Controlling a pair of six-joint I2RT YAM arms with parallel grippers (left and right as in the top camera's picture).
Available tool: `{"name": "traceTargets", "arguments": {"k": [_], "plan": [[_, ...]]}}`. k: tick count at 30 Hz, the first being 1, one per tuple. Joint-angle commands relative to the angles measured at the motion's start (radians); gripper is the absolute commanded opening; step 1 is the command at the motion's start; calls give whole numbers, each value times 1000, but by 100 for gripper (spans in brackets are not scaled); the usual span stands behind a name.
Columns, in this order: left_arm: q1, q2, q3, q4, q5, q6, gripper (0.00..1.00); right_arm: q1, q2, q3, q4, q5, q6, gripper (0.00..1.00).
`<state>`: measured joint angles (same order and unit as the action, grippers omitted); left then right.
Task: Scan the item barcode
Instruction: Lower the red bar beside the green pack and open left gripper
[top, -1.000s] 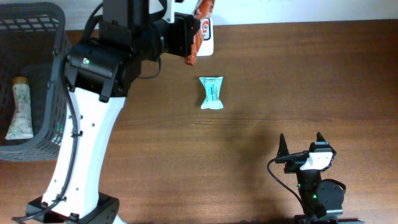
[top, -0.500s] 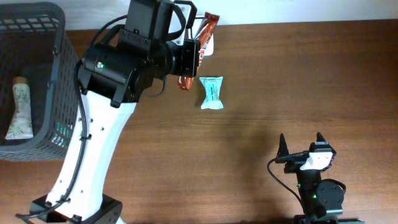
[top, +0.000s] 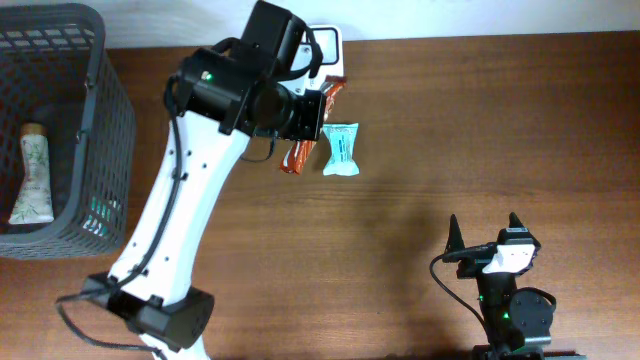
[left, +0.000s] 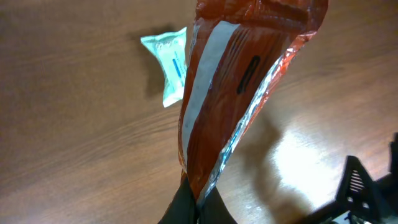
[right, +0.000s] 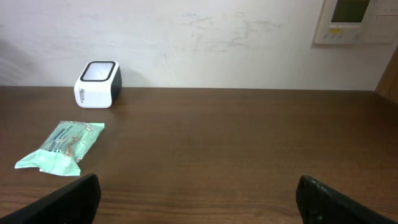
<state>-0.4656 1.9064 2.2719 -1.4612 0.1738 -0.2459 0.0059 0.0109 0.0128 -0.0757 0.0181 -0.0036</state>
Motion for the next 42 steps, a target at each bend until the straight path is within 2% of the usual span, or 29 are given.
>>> {"name": "traceTargets", "arguments": {"k": [1,2,4,5,6,7,14,17,19,20,21,22,26,32,36,39,42], "plan": [[-6,102,-1,-2,-26,16,0,-6,-7,-7,-4,13,5,99],[-6,130,-2,5,-46,16,0,-6,-7,-7,-4,13,5,99],[-6,192,-1,19,-175,-24,0,-6,-7,-7,-4,13,5,98],[-6,213,-1,18,-245,-82,0,-6,-7,-7,-4,13,4,98],[-6,261,-1,18,-361,-189,0,-6,-7,-7,-4,13,5,99],[-6,296,-2,22,-393,-248,0,-6,-7,-7,-4,13,5,98],[-6,467,-1,83,-379,-349,0,-5,-7,-7,-4,13,5,98],[-6,502,-1,88,-317,-349,7,-6,-7,-7,-4,13,5,99],[-6,518,-1,87,-309,-349,21,-6,-7,-7,-4,13,5,99],[-6,522,-1,88,-309,-348,47,-6,-7,-7,-4,13,5,99],[-6,522,-1,89,-309,-340,61,-6,-7,-7,-4,13,5,98],[-6,522,0,93,-309,-329,63,-6,-7,-7,-4,13,5,99],[-1,521,101,48,-308,-298,64,-6,-7,-7,-4,13,5,99],[6,521,459,-139,-309,-272,63,-6,-7,-7,-4,13,5,99],[8,521,615,-219,-309,-271,63,-6,-7,-7,-4,13,5,99],[16,511,751,-227,-290,-181,65,-6,-7,-7,-4,13,5,98],[21,457,849,-227,-291,-152,67,-6,-7,-7,-4,13,4,98]]}}
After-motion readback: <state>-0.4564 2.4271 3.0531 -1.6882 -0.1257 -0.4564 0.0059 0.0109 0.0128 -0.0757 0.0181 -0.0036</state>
